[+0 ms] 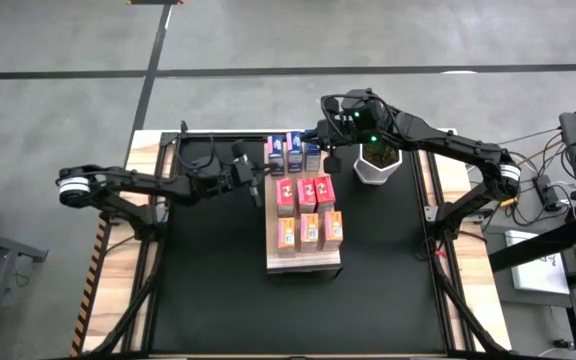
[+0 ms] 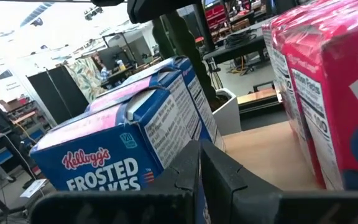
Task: Stack cereal on shelf
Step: Adjust the blue cereal boxes, then return to Home Position
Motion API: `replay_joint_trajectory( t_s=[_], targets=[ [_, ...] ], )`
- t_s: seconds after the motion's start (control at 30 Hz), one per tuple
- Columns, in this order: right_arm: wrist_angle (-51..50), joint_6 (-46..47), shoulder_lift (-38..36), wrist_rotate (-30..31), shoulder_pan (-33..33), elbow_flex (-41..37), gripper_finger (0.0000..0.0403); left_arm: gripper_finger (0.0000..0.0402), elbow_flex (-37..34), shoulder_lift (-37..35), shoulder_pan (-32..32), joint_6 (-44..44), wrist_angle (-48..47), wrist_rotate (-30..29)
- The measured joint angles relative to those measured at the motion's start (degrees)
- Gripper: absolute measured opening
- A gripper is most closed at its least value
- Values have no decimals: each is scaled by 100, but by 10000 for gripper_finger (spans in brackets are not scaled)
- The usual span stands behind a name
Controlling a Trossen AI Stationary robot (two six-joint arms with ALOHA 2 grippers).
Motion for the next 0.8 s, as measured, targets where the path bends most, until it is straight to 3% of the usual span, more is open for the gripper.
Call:
replay_joint_trajectory(
  t_s=[0.53, 0.8],
  targets=[
    [-134, -2, -4, 0, 0, -20, 9, 0, 163, 92, 61, -59, -82, -92],
    [-279, -3, -234, -367, 0, -51, 9, 0, 157, -602, -109, -59, -866, -94]
  ],
)
